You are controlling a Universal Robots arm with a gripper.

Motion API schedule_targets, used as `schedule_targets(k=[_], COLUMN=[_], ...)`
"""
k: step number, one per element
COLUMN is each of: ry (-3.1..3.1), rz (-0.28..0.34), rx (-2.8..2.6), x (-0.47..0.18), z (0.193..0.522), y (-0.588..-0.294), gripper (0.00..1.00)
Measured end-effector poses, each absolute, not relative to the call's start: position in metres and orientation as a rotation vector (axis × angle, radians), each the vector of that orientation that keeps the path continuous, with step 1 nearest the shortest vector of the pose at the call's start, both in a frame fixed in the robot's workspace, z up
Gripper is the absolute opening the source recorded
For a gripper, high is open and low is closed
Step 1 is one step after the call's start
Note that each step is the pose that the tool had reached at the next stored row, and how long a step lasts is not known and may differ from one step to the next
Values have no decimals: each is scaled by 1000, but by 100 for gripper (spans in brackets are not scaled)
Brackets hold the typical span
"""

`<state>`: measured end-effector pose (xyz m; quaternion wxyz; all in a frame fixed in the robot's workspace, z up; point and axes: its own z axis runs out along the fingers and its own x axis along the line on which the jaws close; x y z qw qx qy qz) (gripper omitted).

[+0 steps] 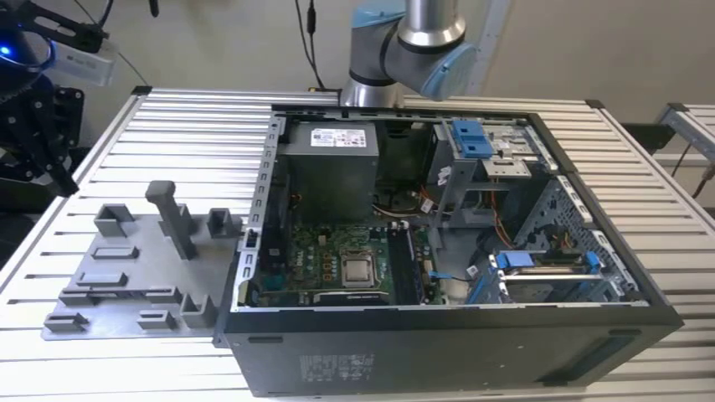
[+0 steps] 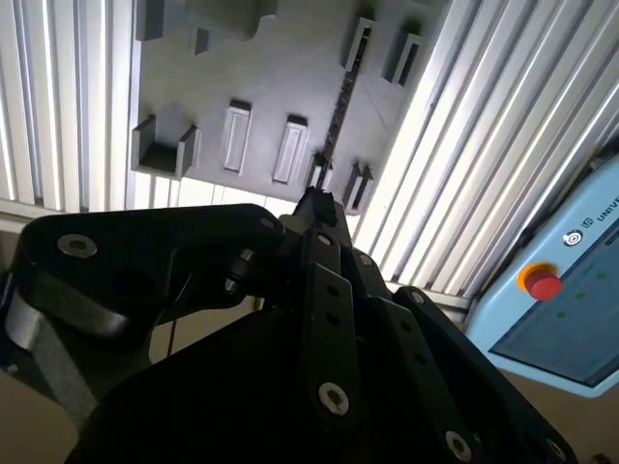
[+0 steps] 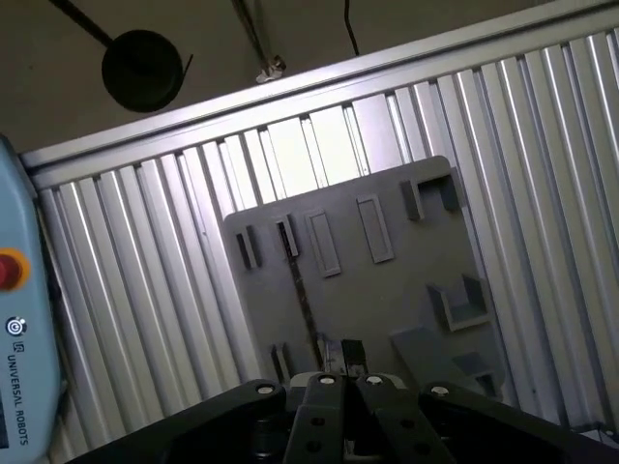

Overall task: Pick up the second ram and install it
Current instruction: 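Pick up the second ram and move it above second insertion slot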

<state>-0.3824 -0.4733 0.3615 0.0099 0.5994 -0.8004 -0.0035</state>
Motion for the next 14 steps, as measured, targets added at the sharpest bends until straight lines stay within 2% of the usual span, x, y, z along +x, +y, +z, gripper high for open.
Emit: schedule_targets(k=[14], ry=[-2475], rz=[-11], rx=[1902], x=[-382], z=[351], y=[-475], gripper=[11])
